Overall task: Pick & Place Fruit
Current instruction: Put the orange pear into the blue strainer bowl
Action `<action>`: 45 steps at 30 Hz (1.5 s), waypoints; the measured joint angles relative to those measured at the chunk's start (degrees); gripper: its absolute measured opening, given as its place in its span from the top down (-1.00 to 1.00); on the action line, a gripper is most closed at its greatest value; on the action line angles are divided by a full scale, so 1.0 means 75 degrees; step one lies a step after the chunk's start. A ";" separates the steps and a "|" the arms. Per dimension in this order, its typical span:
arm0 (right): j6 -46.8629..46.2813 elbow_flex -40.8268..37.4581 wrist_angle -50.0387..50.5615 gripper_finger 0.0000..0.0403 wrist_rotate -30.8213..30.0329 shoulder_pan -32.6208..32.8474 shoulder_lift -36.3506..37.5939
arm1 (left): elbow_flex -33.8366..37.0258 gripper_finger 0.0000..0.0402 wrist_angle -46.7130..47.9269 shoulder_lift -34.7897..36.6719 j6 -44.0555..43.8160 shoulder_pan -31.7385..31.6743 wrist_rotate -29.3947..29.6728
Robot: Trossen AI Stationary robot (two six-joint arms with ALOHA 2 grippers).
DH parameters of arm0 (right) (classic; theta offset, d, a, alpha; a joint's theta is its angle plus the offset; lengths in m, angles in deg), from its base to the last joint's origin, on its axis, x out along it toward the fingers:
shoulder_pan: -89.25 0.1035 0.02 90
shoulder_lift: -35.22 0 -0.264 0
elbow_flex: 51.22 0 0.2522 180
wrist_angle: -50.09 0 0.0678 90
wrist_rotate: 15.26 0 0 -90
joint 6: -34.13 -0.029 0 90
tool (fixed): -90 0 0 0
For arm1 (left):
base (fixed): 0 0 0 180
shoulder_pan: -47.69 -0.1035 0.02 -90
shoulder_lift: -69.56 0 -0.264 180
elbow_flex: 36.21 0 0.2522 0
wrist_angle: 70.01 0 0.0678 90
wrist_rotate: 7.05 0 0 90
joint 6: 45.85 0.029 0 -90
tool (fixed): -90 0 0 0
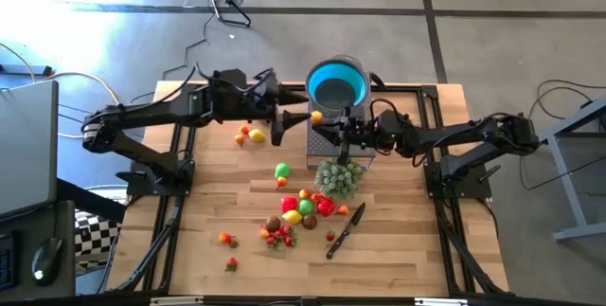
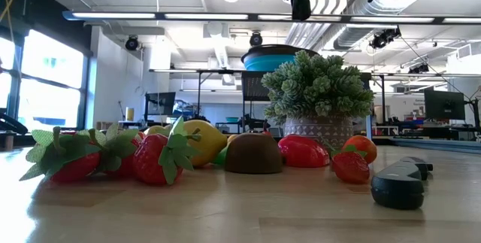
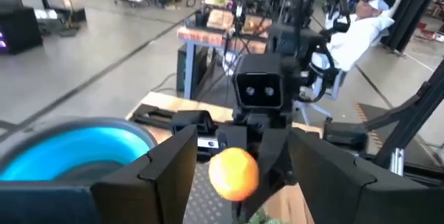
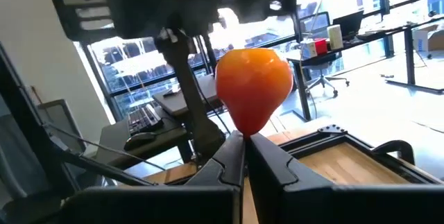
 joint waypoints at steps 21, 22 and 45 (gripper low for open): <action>0.0219 0.3478 0.7248 0.98 -0.0331 -0.1621 0.0392 | 0.0000 -0.11 0.0746 0.0166 0.0012 0.0000 0.0544; 0.0176 0.3512 0.7369 0.98 -0.0331 -0.1752 0.0409 | 0.0000 -0.11 0.0746 0.0163 0.0012 0.0000 0.0544; 0.0202 0.3500 0.8699 0.98 0.0291 -0.3237 -0.0948 | 0.0000 -0.11 0.0959 0.0160 -0.0020 0.0000 0.0697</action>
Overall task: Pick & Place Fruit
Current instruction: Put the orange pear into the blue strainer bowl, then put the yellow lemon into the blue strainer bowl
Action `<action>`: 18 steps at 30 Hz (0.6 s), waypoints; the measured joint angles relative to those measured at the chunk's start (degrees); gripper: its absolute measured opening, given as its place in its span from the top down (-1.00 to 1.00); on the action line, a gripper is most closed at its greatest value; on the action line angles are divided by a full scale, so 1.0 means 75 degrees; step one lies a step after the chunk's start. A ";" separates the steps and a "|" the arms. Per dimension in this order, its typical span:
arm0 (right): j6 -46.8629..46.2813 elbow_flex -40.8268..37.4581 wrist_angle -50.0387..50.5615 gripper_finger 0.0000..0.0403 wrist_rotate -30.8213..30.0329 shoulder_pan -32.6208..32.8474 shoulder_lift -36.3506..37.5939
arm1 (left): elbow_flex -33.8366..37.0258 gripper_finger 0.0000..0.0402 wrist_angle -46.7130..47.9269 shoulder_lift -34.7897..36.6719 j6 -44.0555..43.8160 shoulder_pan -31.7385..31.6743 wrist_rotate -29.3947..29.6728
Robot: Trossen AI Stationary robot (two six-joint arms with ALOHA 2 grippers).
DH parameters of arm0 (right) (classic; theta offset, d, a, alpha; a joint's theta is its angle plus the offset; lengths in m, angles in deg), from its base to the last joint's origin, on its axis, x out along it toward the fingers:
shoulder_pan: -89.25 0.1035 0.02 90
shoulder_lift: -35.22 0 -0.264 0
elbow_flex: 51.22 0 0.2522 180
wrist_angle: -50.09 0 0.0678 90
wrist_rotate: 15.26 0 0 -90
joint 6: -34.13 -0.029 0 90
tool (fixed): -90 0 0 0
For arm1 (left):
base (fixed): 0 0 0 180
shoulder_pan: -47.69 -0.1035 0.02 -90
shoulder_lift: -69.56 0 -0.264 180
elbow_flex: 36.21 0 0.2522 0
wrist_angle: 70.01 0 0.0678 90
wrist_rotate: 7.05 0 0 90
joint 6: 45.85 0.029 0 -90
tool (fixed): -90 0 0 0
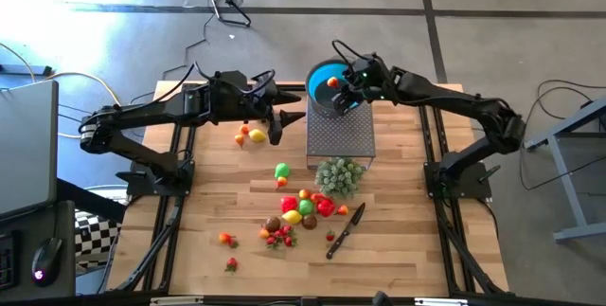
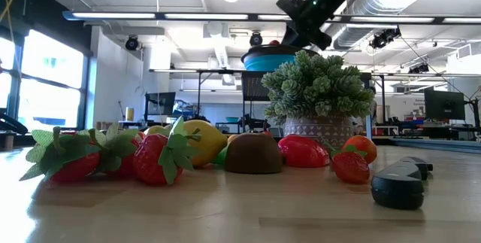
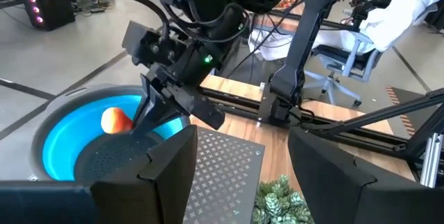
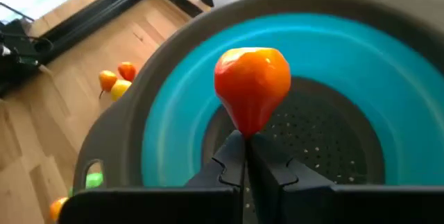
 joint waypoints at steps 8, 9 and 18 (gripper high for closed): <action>0.0029 0.0000 0.0015 0.89 -0.0397 0.0009 -0.0027 | 0.0000 -0.11 0.0155 0.0000 -0.0003 0.0000 0.0165; 0.0062 0.0000 0.0043 0.85 -0.0455 0.0009 -0.0027 | 0.0000 -0.11 0.0157 -0.0003 -0.0003 0.0000 0.0165; 0.0123 0.0000 0.0062 0.41 -0.0271 0.0066 0.0166 | 0.0000 -0.11 0.0154 -0.0003 -0.0035 0.0000 0.0170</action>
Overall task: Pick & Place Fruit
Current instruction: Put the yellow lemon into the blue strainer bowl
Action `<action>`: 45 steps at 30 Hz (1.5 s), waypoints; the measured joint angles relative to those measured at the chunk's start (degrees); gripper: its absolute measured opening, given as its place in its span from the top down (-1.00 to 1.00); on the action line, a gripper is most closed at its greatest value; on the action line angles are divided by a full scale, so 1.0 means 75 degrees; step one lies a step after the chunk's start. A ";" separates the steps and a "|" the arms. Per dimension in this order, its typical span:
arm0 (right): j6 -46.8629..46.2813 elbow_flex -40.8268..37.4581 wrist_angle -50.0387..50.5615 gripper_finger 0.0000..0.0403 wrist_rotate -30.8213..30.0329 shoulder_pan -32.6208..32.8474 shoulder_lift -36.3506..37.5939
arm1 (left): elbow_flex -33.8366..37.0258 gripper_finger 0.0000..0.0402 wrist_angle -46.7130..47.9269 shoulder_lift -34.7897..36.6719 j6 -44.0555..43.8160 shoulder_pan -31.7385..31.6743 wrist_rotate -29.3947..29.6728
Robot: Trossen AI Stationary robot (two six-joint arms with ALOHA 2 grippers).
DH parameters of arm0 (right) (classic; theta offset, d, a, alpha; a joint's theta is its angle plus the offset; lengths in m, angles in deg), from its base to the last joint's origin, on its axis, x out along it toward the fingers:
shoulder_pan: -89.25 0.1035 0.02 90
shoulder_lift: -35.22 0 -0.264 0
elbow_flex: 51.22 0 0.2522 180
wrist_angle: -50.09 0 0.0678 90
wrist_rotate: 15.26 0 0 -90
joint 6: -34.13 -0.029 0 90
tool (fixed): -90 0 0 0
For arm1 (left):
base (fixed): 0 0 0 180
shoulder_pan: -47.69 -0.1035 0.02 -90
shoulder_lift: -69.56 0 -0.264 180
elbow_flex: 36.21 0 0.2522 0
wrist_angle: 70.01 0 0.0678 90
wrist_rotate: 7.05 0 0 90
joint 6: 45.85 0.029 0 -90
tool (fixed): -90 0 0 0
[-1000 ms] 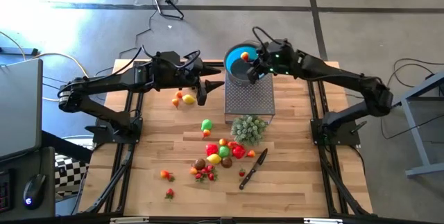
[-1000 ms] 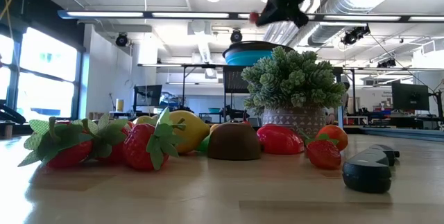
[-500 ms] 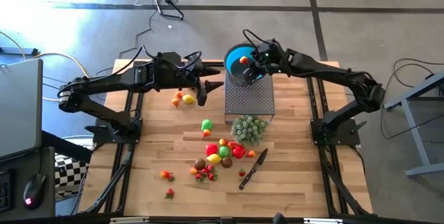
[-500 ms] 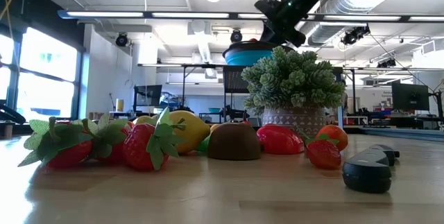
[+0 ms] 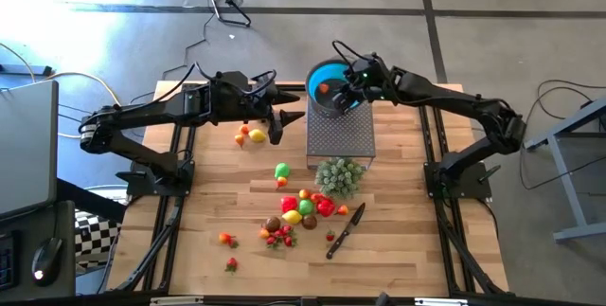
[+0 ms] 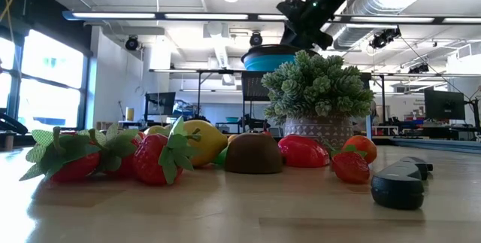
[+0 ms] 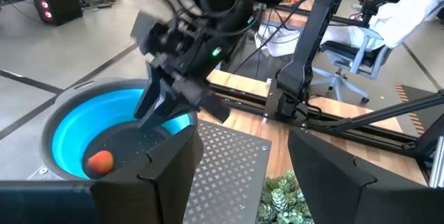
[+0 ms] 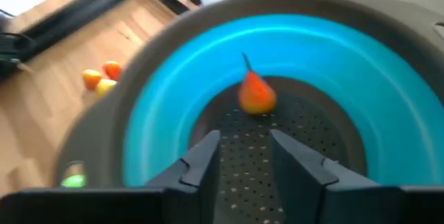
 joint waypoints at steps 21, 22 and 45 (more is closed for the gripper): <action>0.0616 0.0000 -0.0073 0.99 0.0528 0.1037 0.2464 | 0.0000 -0.10 -0.0002 0.0000 -0.0085 0.0002 0.0101; 0.0616 0.0000 -0.0066 0.99 0.0494 0.1093 0.2501 | 0.0000 -0.08 0.0014 0.0000 -0.0085 0.0003 0.0173; 0.0619 0.0000 0.0050 0.99 0.0321 0.1251 0.2549 | -0.0003 0.60 0.4298 0.1347 -0.0672 0.0003 0.1248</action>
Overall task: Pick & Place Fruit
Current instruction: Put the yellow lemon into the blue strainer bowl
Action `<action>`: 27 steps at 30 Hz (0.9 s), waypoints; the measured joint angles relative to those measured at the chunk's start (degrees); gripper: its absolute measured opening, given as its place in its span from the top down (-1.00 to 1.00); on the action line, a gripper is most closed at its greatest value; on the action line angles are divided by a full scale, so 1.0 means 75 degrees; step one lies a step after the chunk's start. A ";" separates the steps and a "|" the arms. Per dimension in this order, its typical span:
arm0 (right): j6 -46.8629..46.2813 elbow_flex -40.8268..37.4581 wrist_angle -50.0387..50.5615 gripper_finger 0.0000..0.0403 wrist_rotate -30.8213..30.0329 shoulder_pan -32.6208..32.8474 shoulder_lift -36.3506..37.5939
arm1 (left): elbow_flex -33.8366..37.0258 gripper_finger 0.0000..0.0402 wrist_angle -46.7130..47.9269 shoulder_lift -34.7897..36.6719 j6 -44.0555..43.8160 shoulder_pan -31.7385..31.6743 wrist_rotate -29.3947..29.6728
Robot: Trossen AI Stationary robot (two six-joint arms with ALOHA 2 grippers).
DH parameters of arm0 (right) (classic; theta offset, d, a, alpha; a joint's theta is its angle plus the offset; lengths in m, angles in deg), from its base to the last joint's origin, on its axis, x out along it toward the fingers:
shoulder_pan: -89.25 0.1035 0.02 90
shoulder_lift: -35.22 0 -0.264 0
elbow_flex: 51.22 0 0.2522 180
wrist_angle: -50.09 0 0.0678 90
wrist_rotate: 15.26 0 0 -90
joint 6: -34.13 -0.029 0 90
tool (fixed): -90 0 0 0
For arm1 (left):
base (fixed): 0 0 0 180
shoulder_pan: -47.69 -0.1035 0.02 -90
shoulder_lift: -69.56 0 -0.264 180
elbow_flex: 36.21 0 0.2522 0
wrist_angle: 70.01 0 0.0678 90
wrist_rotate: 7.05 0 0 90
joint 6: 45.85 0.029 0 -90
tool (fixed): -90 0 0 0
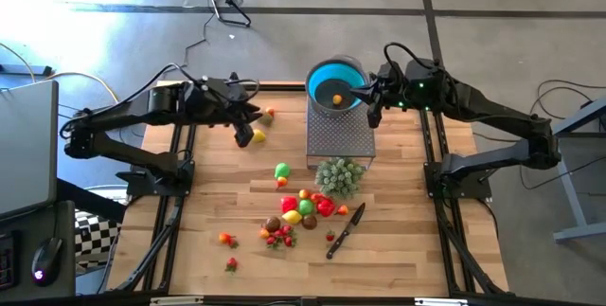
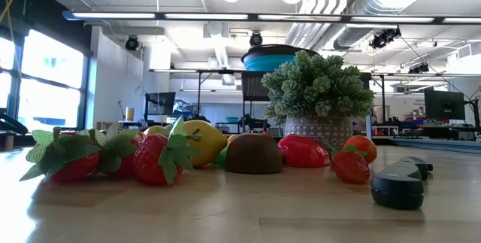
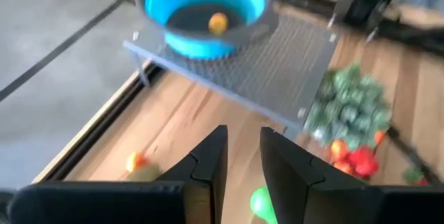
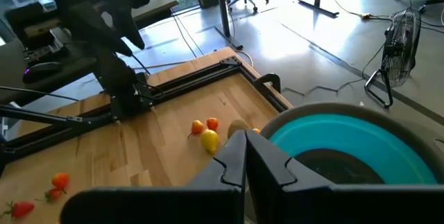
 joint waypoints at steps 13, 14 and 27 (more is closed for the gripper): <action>0.0000 0.0000 0.0000 0.99 0.0092 0.0000 -0.0003 | 0.0000 0.60 0.0269 -0.0033 0.0165 0.0000 0.0222; 0.0000 0.0000 0.0002 0.99 0.0095 0.0000 0.0000 | 0.0000 0.60 0.0272 -0.0033 0.0177 0.0000 0.0228; 0.0010 0.0000 0.0152 0.99 0.0305 0.0000 -0.0003 | 0.0000 0.60 0.0098 -0.0076 0.0129 0.0000 0.0084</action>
